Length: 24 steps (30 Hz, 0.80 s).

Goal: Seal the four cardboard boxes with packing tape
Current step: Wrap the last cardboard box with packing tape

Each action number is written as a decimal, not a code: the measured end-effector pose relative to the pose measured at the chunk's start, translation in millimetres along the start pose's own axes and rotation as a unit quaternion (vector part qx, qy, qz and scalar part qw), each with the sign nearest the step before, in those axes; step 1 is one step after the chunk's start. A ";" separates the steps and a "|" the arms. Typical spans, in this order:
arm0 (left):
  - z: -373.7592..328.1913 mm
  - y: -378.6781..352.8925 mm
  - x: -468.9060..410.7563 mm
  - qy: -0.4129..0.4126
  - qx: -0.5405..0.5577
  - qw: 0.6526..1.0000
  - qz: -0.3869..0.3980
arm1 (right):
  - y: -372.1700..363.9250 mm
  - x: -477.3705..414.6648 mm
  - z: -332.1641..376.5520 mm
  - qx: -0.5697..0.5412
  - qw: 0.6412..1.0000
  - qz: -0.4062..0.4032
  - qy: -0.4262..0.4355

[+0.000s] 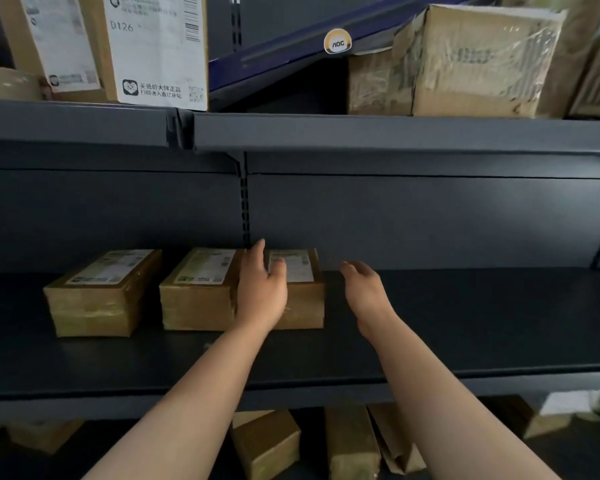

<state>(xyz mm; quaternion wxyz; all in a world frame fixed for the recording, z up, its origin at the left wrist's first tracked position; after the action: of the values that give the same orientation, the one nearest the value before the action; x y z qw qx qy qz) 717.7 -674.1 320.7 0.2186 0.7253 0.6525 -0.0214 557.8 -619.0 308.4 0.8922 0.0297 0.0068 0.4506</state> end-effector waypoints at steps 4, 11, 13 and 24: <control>-20.1 -16.1 8.9 -0.046 0.065 0.997 0.014 | 28.6 20.1 0.9 -0.005 0.999 -0.032 0.023; -51.8 -87.4 57.5 -0.057 0.161 0.982 0.085 | 110.7 63.2 -7.1 0.025 0.989 -0.137 0.046; -62.4 -112.9 74.6 -0.050 0.185 0.975 0.116 | 141.8 77.1 -10.3 0.035 0.983 -0.174 0.044; -127.4 -290.6 221.4 0.057 0.235 0.911 0.335 | 358.1 180.8 -50.8 0.051 0.927 -0.372 0.008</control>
<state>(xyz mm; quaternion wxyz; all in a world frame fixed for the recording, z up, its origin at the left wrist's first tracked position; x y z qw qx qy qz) 440.3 -407.3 281.8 -0.0014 0.9317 0.3585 -0.0588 375.4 -259.2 281.6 0.9929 0.0673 0.0478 0.0858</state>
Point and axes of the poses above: each hand's wrist, its own x-axis away from the middle knuckle, its own y-axis out of the back of the hand, z = x × y, the point moved 4 cm from there along -x, towards the middle knuckle, and after that the axes turned 3 degrees about -x, right-handed, at the moved point
